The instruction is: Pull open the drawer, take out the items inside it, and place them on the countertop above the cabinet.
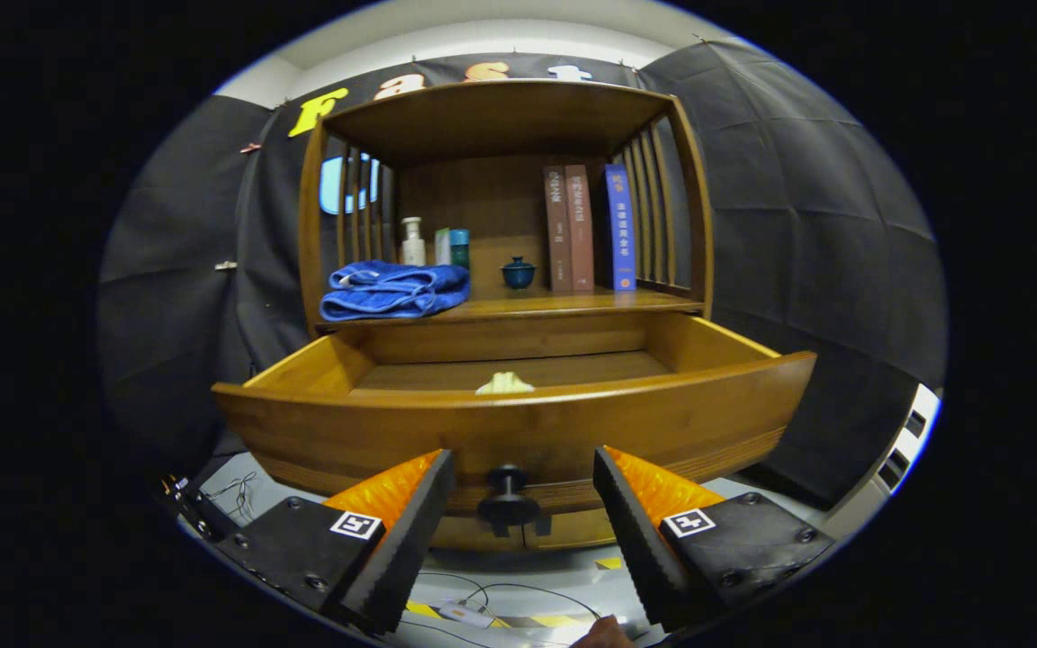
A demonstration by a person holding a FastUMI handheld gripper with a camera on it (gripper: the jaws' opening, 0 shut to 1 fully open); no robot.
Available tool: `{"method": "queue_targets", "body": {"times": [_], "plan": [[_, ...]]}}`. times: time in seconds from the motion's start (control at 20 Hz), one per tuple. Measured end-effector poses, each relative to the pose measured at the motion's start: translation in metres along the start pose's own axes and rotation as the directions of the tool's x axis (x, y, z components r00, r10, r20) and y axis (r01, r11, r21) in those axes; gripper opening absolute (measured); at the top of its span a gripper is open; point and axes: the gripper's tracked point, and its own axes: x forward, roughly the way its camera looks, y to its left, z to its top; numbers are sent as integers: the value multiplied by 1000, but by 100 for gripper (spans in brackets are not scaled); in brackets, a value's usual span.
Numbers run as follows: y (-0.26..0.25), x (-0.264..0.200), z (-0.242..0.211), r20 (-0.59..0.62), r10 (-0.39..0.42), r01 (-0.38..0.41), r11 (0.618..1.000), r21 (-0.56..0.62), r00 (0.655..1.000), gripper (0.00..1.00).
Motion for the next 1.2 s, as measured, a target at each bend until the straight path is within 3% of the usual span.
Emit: {"method": "queue_targets", "body": {"times": [0.3,0.4,0.6,0.9,1.2], "plan": [[22,8,76,-72,131,-128,991,37,989,99],[24,29,88,-152,127,-124,992,29,980,99],[26,89,84,-307,95,-142,981,-135,947,99],[44,151,30,-579,63,-161,980,-120,813,99],[39,185,-17,-694,-18,-116,982,-146,719,98]]}}
